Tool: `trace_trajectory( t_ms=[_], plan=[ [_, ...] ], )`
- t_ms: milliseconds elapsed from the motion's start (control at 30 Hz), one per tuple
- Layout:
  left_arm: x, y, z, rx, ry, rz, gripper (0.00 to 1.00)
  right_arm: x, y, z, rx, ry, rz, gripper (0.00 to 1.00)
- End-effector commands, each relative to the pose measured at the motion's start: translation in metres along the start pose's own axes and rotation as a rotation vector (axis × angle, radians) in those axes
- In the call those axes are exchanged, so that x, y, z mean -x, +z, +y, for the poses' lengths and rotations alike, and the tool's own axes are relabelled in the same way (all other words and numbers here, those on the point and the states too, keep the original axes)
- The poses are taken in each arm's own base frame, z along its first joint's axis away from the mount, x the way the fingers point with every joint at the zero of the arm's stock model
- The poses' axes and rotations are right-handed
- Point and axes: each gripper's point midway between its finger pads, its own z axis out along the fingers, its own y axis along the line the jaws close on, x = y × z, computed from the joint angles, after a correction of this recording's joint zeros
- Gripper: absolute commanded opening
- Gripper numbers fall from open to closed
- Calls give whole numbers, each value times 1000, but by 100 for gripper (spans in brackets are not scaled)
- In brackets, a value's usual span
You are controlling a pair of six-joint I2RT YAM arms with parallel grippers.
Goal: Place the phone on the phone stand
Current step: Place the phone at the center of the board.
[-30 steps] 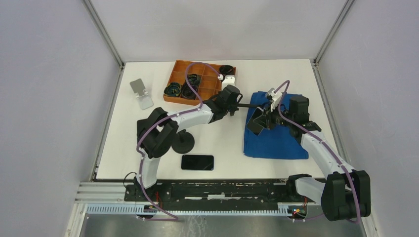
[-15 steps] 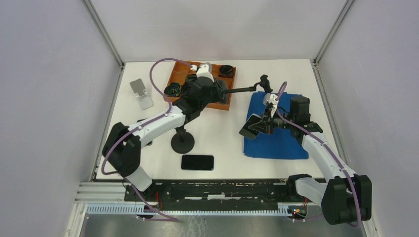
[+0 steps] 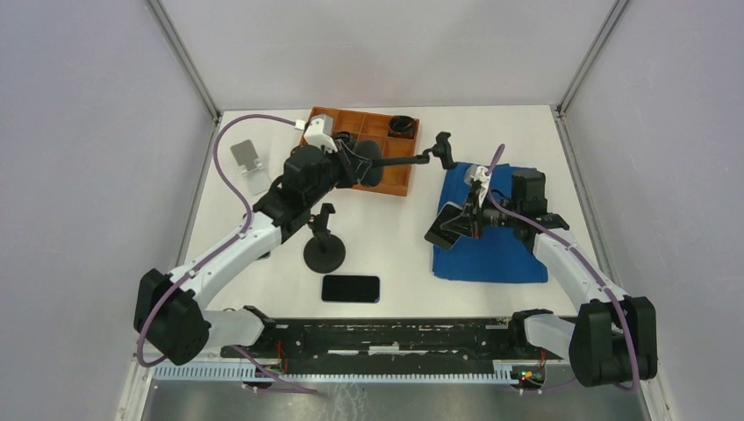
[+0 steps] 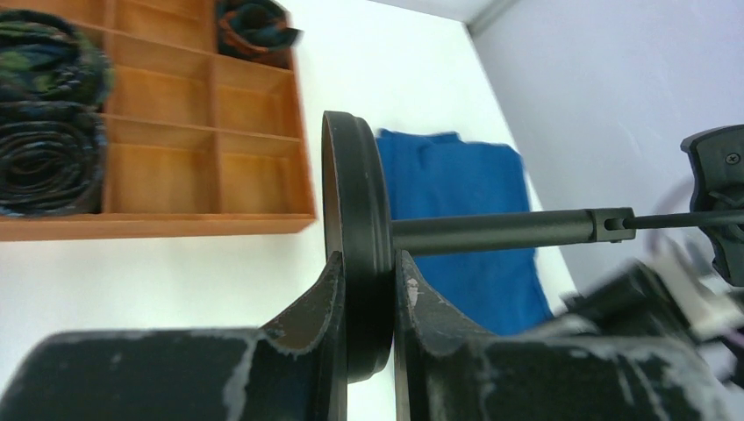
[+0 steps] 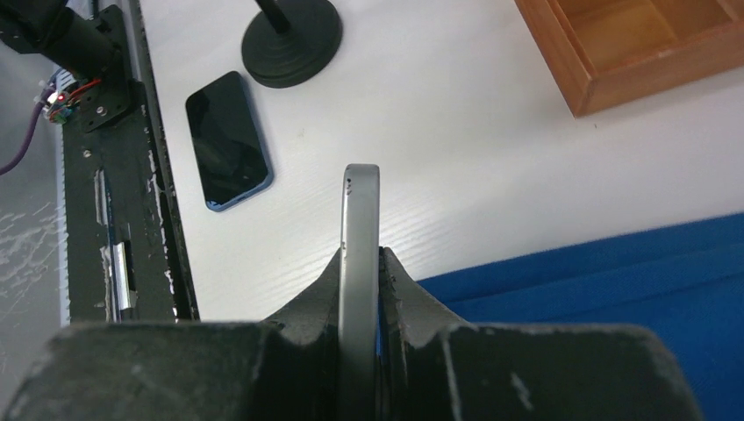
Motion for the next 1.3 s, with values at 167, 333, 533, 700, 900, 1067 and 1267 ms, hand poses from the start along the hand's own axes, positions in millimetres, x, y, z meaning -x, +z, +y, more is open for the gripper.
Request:
trace_trajectory(
  t_ms=[167,333,533,700,900,1067,1267],
  plan=[
    [6,-53,-66,-374,57,-16,2,14,-20,-50,-210,19,-21,0],
    [-20,-69,-91,-567,48,101,2,-2,-34,-77,-308,123,5,0],
    [-51,-83,-94,-680,30,200,2,-27,-44,-94,-304,294,6,1],
    [-77,-86,-88,-709,26,287,2,-43,-51,-104,-300,380,-1,3],
    [-94,-84,-86,-719,30,337,2,-54,-55,-112,-324,407,14,6],
    [-107,-80,-85,-717,32,369,2,-58,-58,-116,-339,421,18,11],
    [-121,-78,-90,-726,43,404,2,-62,-59,-118,-345,425,24,24]
  ],
)
